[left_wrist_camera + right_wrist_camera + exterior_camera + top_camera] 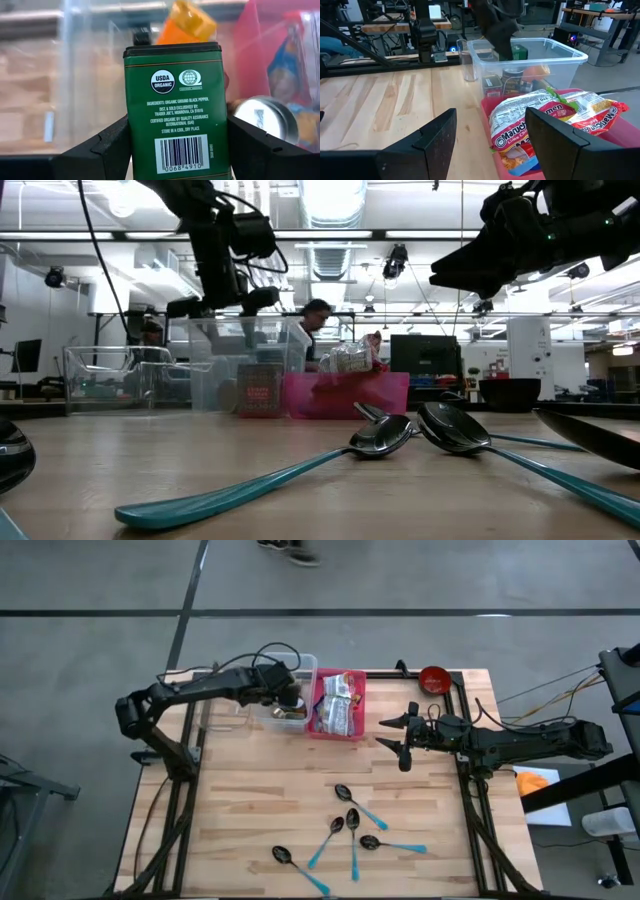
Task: Pick & Place Food Item
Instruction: Put the black seasoning can into the right transparent bin, then put the blue spoon into the left transparent bin
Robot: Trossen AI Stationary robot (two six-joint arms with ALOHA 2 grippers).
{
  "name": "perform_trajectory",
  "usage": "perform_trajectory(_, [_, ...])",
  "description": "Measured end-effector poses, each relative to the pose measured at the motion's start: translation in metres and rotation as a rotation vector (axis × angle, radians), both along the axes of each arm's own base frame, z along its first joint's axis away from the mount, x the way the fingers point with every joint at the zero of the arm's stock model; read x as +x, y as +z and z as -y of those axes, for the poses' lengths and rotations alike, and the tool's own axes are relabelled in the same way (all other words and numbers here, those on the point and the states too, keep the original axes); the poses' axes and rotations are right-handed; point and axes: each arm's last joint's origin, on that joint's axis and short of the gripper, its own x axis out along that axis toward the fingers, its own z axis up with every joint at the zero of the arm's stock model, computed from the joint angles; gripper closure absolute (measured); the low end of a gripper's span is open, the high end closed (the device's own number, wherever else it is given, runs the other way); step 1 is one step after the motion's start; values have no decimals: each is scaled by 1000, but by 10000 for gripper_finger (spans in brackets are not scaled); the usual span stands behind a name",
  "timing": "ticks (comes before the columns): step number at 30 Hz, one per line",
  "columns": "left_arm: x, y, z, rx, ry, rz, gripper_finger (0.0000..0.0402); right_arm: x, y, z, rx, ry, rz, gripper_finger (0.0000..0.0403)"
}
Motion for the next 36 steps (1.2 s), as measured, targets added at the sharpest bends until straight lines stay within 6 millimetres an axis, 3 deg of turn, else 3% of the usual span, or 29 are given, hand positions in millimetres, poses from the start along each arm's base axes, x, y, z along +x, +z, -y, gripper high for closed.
perform_trajectory(6, [-6, -12, 0, -48, -2, -17, 141, 0, 0, 0, 0, 0, 0, 168])
perform_trajectory(20, [-6, -12, 1, -57, -11, -8, 137, 0, 0, 0, -1, 0, 0, 168])
perform_trajectory(36, [-5, -11, 1, -62, -14, 2, 35, 0, 0, 0, 1, 0, 0, 168])
